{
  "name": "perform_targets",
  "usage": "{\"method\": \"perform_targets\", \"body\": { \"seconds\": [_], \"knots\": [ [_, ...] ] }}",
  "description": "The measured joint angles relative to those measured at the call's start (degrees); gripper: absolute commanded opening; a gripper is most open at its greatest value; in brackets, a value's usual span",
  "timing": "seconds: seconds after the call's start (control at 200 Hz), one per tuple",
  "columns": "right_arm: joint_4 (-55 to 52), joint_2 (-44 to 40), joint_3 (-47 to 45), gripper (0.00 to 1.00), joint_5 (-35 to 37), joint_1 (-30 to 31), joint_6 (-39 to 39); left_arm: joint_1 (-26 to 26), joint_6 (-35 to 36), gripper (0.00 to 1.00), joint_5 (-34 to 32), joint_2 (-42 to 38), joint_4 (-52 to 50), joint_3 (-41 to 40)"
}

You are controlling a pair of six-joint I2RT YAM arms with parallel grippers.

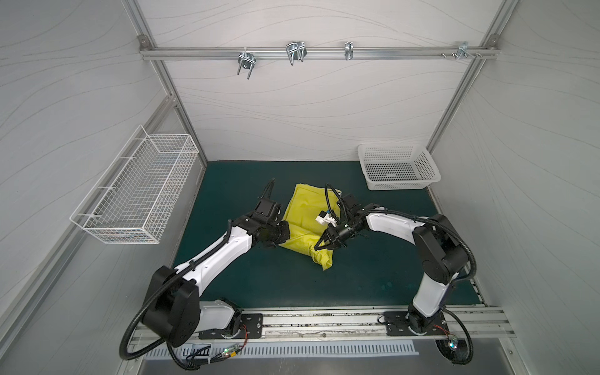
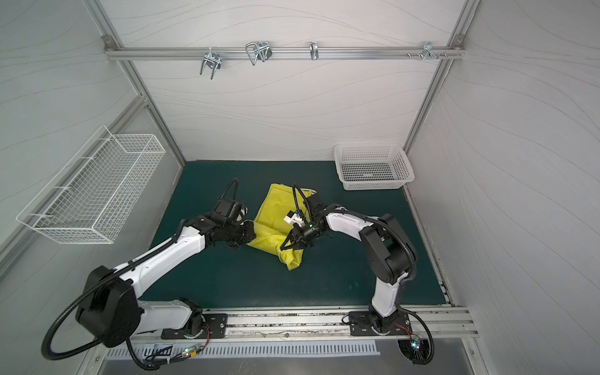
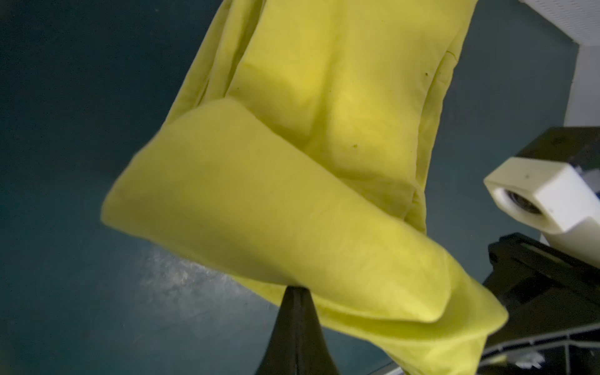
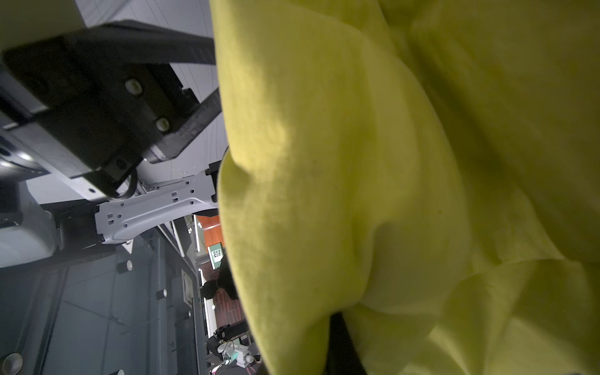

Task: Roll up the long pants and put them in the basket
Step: Roll the long pant at the center of the board.

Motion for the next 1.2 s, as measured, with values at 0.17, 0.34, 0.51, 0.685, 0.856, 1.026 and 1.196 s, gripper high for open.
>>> {"method": "perform_targets", "body": {
  "seconds": [0.17, 0.34, 0.51, 0.685, 0.856, 1.026, 1.196],
  "knots": [
    [0.37, 2.75, 1.99, 0.0, -1.68, -1.27, 0.02, 0.0, 1.31, 0.0, -0.15, 8.37, 3.43, 5.22],
    [-0.39, 5.86, 4.72, 0.02, -2.36, -2.89, -1.07, 0.0, 2.78, 0.0, -0.04, 17.42, 5.44, 10.88],
    [-7.43, 6.25, 8.92, 0.15, 6.38, -3.48, -6.12, 0.0, 4.48, 0.0, 0.33, 25.35, 8.11, 14.8],
    [-12.83, -2.75, 10.51, 0.41, 32.74, 0.83, -12.76, 1.31, 5.57, 0.0, 3.48, 29.64, 11.93, 15.67],
    [-10.34, -18.23, 6.62, 0.64, 56.13, 13.84, -20.92, 4.11, 5.86, 0.0, 9.6, 33.4, 16.7, 15.93],
    [-5.22, -21.46, 0.96, 0.73, 71.14, 27.61, -30.16, 4.85, 7.02, 0.0, 13.49, 36.59, 17.27, 17.97],
    [-1.6, -13.18, -3.82, 0.82, 82.82, 33.11, -36.7, 6.05, 6.6, 0.0, 18.08, 37.73, 20.81, 17.29]
  ]
}}
